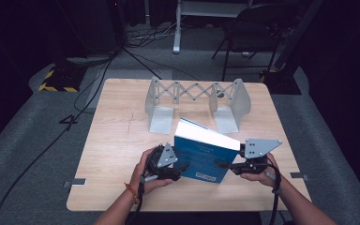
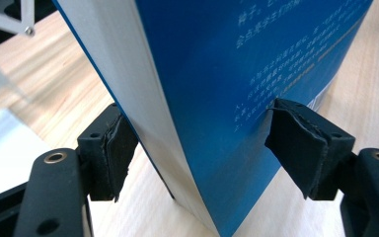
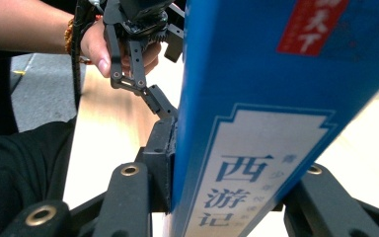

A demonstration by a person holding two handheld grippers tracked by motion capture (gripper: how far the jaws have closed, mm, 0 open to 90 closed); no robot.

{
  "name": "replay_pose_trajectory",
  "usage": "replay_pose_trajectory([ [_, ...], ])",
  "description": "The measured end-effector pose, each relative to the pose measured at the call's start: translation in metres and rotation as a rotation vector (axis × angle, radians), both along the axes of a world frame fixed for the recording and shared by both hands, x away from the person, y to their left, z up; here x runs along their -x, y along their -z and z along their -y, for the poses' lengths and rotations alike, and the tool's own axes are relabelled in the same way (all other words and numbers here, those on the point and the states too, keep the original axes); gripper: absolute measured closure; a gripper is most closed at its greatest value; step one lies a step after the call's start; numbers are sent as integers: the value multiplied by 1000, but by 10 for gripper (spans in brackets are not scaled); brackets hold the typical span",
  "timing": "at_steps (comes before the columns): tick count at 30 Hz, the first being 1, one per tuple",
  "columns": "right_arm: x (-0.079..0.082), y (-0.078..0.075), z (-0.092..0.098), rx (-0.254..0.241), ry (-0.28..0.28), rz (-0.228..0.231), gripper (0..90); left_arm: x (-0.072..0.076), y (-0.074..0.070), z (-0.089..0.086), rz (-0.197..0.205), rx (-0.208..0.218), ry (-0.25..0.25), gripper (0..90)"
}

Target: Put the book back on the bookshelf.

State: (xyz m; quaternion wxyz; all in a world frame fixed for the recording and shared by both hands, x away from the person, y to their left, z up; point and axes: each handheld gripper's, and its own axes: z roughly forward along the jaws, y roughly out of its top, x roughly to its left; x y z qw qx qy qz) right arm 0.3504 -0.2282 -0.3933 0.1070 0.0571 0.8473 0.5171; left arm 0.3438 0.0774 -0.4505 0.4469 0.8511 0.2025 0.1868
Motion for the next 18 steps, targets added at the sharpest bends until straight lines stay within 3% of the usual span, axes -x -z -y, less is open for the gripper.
replay_pose_trajectory([
  [9,5,-2,22,13,90,12,587,-15,2,23,11,9,15,268],
  [18,5,-7,21,-12,134,-19,587,-16,4,21,-6,24,11,273],
])
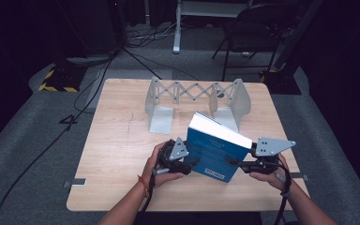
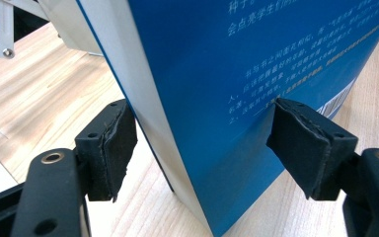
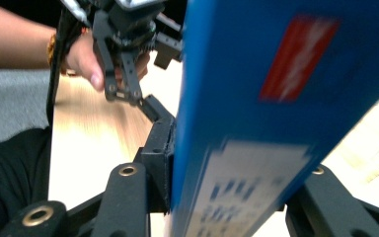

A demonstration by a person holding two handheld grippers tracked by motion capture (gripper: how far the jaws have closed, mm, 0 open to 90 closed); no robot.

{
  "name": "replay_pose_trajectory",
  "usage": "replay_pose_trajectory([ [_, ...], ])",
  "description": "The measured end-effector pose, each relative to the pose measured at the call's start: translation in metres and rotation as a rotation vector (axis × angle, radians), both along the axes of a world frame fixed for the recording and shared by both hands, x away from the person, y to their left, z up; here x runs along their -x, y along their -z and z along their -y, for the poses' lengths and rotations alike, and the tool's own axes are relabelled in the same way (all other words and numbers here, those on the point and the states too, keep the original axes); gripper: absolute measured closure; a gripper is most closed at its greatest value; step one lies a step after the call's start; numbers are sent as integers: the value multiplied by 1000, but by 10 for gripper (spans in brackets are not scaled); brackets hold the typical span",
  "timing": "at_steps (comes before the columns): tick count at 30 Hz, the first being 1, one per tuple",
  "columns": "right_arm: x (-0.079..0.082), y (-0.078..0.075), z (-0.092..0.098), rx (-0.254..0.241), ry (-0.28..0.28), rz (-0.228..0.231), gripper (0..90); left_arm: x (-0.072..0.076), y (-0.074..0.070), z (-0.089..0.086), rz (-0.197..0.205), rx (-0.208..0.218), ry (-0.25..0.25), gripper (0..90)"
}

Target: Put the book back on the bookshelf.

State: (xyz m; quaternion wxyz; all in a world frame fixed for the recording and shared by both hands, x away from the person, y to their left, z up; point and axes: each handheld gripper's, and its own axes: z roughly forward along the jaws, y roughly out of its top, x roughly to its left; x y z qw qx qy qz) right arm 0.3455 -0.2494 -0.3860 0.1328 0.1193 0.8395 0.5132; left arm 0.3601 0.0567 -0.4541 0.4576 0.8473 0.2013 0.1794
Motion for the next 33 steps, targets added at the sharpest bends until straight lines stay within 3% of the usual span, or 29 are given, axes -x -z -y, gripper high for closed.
replay_pose_trajectory([
  [4,0,-9,-3,-21,10,-16,586,5,4,-10,-13,-17,-31,322],
  [10,0,-24,-6,-15,19,-32,581,16,16,-49,-83,-79,-92,296],
  [16,-1,-38,-11,42,26,-46,577,26,26,-90,-168,-119,-169,237],
  [18,-1,-44,-13,55,28,-58,577,28,28,-101,-178,-143,-193,213],
  [21,-3,-50,-16,70,24,-70,572,30,31,-118,-195,-140,-229,201],
  [27,-8,-61,-22,118,11,-104,562,29,40,-133,-237,-124,-261,197],
  [33,-13,-66,-32,178,-2,-127,557,29,47,-135,-260,-125,-270,201],
])
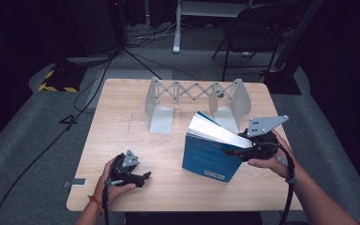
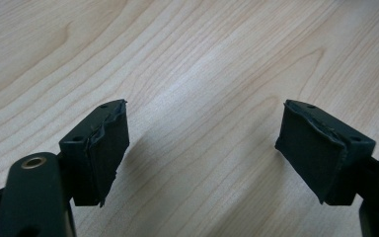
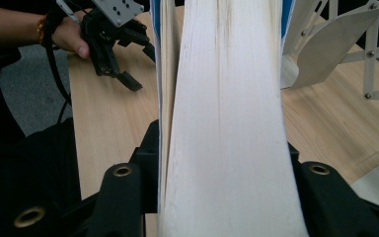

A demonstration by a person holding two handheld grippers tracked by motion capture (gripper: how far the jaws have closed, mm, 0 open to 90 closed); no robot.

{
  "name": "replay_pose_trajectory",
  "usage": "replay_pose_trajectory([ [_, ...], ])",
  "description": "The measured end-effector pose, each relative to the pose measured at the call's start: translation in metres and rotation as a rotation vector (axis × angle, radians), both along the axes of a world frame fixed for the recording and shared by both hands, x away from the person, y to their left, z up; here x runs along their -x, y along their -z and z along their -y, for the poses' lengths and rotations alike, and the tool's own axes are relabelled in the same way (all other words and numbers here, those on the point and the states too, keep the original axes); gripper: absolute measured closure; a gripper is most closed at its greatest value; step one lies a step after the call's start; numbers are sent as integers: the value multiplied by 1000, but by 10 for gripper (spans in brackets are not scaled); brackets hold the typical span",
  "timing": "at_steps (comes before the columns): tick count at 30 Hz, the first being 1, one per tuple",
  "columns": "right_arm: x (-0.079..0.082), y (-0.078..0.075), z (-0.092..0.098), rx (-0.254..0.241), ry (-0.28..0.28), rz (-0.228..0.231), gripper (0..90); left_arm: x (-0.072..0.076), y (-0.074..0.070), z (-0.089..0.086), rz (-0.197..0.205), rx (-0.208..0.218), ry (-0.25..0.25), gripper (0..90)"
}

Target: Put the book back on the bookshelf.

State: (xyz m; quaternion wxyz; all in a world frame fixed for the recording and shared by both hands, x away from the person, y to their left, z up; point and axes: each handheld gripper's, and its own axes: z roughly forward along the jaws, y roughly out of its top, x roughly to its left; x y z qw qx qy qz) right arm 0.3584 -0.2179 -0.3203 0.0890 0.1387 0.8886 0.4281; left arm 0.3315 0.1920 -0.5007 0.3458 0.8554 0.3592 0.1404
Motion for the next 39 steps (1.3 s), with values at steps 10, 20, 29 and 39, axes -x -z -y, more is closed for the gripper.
replay_pose_trajectory([
  [10,-6,1,-7,18,2,-25,575,-2,3,1,2,1,-11,185],
  [20,-6,1,-7,14,12,-29,596,-7,4,7,-4,-3,-34,151],
  [29,-6,1,-7,14,29,-22,604,-10,4,7,-6,0,-40,150],
  [39,-7,1,-6,10,47,-18,607,-10,4,7,-6,1,-38,150],
])
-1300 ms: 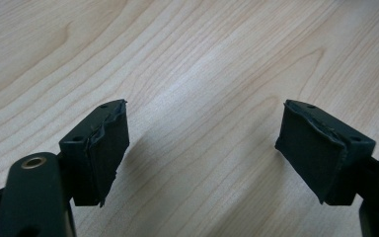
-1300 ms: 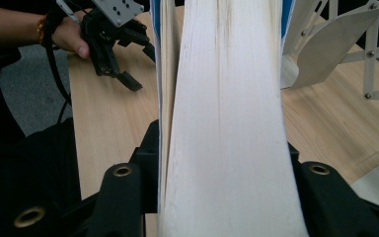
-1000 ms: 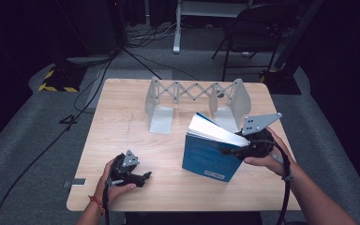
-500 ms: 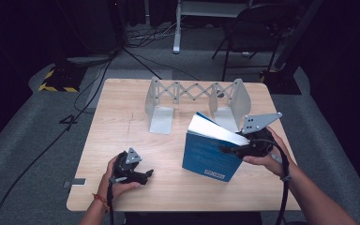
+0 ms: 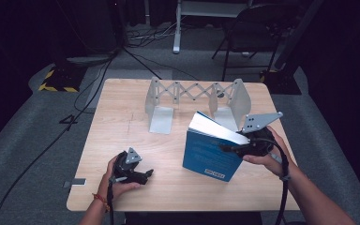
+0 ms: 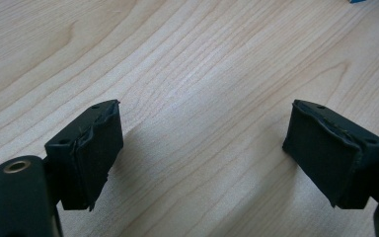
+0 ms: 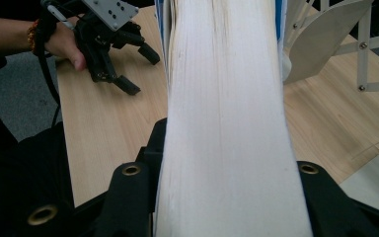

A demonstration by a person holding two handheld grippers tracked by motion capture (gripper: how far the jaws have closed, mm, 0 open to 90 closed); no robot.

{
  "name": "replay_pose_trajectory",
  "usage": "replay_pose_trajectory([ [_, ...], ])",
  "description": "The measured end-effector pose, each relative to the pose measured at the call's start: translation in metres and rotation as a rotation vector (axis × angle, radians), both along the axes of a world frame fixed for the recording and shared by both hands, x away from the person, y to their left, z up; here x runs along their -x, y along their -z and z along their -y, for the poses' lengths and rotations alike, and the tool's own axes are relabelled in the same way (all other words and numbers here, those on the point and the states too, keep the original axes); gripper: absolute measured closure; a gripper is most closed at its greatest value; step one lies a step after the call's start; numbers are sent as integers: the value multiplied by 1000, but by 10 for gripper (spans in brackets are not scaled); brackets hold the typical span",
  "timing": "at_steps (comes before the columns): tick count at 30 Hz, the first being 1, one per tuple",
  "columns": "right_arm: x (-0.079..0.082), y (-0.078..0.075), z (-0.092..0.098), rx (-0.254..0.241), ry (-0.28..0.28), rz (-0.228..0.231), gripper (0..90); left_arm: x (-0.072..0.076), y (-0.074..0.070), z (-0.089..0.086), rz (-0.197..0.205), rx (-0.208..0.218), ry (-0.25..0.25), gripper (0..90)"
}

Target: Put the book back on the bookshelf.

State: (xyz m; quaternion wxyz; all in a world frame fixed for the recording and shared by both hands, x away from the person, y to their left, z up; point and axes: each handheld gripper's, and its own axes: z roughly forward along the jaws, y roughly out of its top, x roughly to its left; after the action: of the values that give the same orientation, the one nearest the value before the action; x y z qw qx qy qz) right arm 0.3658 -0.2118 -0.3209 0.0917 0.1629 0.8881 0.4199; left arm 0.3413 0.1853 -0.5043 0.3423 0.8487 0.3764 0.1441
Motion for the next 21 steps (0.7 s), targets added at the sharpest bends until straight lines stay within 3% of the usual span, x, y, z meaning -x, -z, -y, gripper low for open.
replay_pose_trajectory([
  [9,-3,0,11,-5,29,-3,608,0,0,0,-1,1,-1,150],
  [21,-5,0,51,-11,131,-1,608,0,0,0,-1,3,-2,150],
])
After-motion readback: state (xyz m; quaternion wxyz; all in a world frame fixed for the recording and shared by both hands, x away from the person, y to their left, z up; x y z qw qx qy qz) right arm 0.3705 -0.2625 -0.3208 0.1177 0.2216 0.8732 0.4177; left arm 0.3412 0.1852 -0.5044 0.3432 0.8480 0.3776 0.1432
